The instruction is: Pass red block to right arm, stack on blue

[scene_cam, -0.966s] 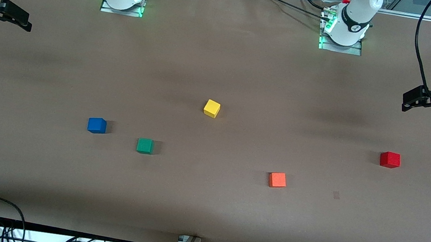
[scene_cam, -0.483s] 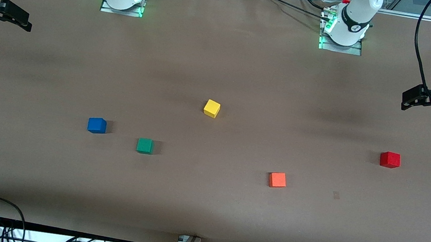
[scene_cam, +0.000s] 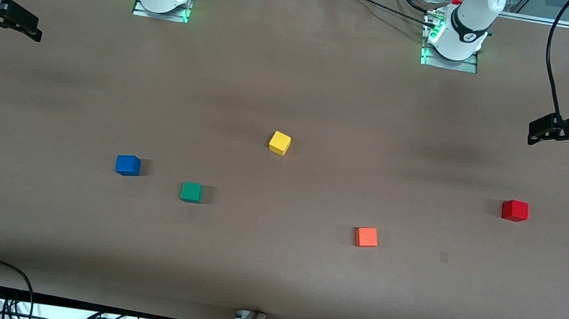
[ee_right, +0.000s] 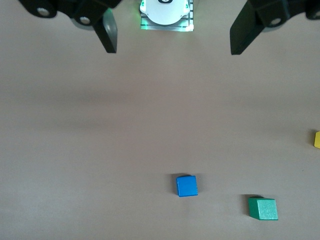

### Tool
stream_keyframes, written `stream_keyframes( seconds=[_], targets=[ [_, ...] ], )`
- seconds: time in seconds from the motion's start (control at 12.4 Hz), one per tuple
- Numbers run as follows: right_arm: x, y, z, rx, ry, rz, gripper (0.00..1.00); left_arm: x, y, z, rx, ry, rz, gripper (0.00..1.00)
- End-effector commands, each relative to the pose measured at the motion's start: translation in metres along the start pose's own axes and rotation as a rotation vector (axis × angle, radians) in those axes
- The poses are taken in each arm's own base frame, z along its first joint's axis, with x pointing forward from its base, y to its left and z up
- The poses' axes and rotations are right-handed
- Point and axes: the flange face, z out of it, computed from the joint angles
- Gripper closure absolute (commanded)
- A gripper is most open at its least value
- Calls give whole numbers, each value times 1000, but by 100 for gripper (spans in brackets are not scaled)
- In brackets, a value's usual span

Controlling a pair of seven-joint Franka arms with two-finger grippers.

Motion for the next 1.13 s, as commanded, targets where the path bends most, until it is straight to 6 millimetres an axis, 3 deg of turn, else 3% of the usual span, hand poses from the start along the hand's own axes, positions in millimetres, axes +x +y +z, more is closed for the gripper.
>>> stream_keyframes(
  seconds=[0.0,0.08,0.32,0.4,0.64,1.05],
  targets=[
    [-1,2,-2,-2,7,-10,0,13,-19,13,2,-29,-16,0],
    [-1,2,-2,-2,7,-10,0,22,-39,20,40,-33,-36,0],
    [-1,3,-2,-2,7,-10,0,69,-79,74,43,-45,2,0],
    [-1,3,-2,-2,7,-10,0,80,-92,97,36,-40,5,0],
    [-1,3,-2,0,7,-9,0,101,-148,191,-5,-98,0,0],
    [8,4,4,5,3,-4,0,128,-177,301,-20,-25,20,0]
  ],
)
